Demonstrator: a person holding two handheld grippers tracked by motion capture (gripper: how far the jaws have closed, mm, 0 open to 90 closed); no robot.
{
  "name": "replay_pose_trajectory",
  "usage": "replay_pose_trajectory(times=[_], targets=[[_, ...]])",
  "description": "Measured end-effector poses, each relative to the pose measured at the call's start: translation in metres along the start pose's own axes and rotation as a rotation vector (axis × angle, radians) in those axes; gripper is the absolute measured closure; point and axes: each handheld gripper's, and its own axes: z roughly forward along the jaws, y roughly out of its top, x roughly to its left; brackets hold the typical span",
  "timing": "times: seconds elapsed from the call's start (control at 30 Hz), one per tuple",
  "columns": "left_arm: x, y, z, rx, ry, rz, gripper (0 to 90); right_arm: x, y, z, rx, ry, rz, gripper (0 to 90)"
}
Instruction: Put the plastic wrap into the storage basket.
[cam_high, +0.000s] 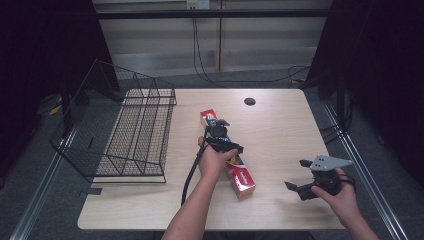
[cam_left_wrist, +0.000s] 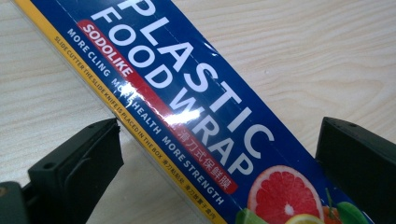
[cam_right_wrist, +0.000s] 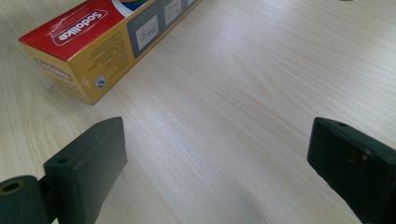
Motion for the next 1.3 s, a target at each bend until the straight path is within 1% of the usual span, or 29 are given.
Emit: replay_pose_trajectory(times=[0.1,0.13,0.23,0.3,0.37,0.43,0.47,0.5,0.53,0.57,0.6,0.63,0.67,0.7,0.73,0.77,0.8,0.83,0.9,1.0,1.03,1.07,1.1,1.13,1.17,1.2,1.23,1.27,1.3], targets=[[0.0,0.0,0.002,0.008,0.0,-0.014,0.7,0.0,0.0,0.0,0.0,0.004,-0.001,4.5],[0.0,0.0,0.002,0.022,-0.003,-0.014,0.7,0.0,0.0,0.0,0.0,0.002,0.0,4.5],[0.0,0.0,0.003,0.022,-0.003,-0.024,1.1,0.0,0.0,0.0,-0.004,0.002,0.0,4.5],[0.0,0.0,0.001,0.04,-0.001,-0.038,3.8,-0.001,0.0,-0.001,-0.008,-0.001,0.0,4.5],[0.001,0.0,-0.001,0.047,0.0,-0.041,5.1,-0.001,0.0,-0.001,-0.007,0.002,0.0,4.5],[0.002,-0.002,-0.004,0.063,-0.002,-0.058,7.7,-0.002,-0.001,-0.001,-0.006,-0.004,0.003,4.5],[0.003,-0.002,-0.006,0.065,-0.001,-0.054,10.5,-0.002,0.0,-0.001,-0.006,-0.005,0.003,4.5],[0.004,-0.003,-0.007,0.064,-0.002,-0.06,10.5,-0.002,0.0,-0.001,-0.006,-0.005,0.003,4.5],[0.008,-0.006,-0.01,0.071,-0.003,-0.069,13.0,-0.002,0.0,-0.002,-0.01,-0.005,0.005,4.5],[0.008,-0.006,-0.01,0.071,-0.003,-0.069,14.4,-0.002,0.0,-0.002,-0.01,-0.003,0.006,4.5],[0.011,-0.007,-0.014,0.088,-0.011,-0.093,15.9,-0.001,0.0,-0.002,-0.01,-0.003,0.006,4.5],[0.013,-0.008,-0.016,0.101,-0.013,-0.099,17.4,-0.001,0.0,-0.002,-0.011,-0.004,0.005,4.5],[0.013,-0.008,-0.016,0.101,-0.013,-0.099,19.0,-0.001,0.0,-0.002,-0.011,-0.005,0.005,4.5],[0.015,-0.008,-0.018,0.112,-0.013,-0.107,19.0,-0.001,0.0,-0.002,-0.011,-0.005,0.005,4.5],[0.02,-0.009,-0.022,0.134,-0.008,-0.108,21.9,-0.001,0.0,-0.002,-0.011,-0.004,0.005,4.5],[0.02,-0.009,-0.022,0.134,-0.008,-0.108,22.9,-0.001,0.0,-0.002,-0.011,-0.004,0.005,4.5],[0.024,-0.01,-0.026,0.155,-0.004,-0.121,24.3,-0.001,0.0,-0.002,-0.012,-0.005,0.007,4.5],[0.024,-0.01,-0.026,0.155,-0.004,-0.121,25.4,-0.001,0.0,-0.002,-0.012,-0.005,0.007,4.5],[0.028,-0.01,-0.03,0.178,0.002,-0.125,26.6,-0.001,0.0,-0.001,-0.011,-0.002,0.009,4.5],[0.032,-0.009,-0.033,0.188,0.028,-0.122,29.7,-0.001,0.001,-0.001,-0.018,-0.003,0.012,4.5],[0.033,-0.008,-0.033,0.199,0.029,-0.118,30.2,-0.001,0.002,-0.001,-0.02,-0.001,0.012,4.5],[0.033,-0.007,-0.034,0.205,0.042,-0.112,30.9,-0.001,0.002,-0.001,-0.019,0.0,0.012,4.5],[0.033,-0.007,-0.034,0.205,0.042,-0.112,31.7,0.0,0.002,-0.001,-0.02,-0.001,0.011,4.5],[0.034,-0.005,-0.036,0.221,0.061,-0.101,32.7,0.0,0.002,-0.001,-0.028,-0.004,0.01,4.6],[0.034,-0.005,-0.036,0.221,0.061,-0.101,33.5,0.0,0.002,-0.001,-0.028,-0.004,0.01,4.6],[0.035,-0.004,-0.037,0.233,0.07,-0.097,33.5,0.0,0.002,-0.001,-0.029,-0.007,0.01,4.6],[0.036,-0.003,-0.037,0.233,0.074,-0.102,34.2,0.0,0.002,-0.001,-0.028,-0.005,0.009,4.5],[0.039,-0.003,-0.037,0.207,0.09,-0.115,34.5,0.0,0.002,-0.001,-0.03,-0.008,0.008,4.6],[0.04,-0.003,-0.037,0.207,0.091,-0.118,34.5,0.0,0.002,-0.001,-0.03,-0.005,0.007,4.6]])
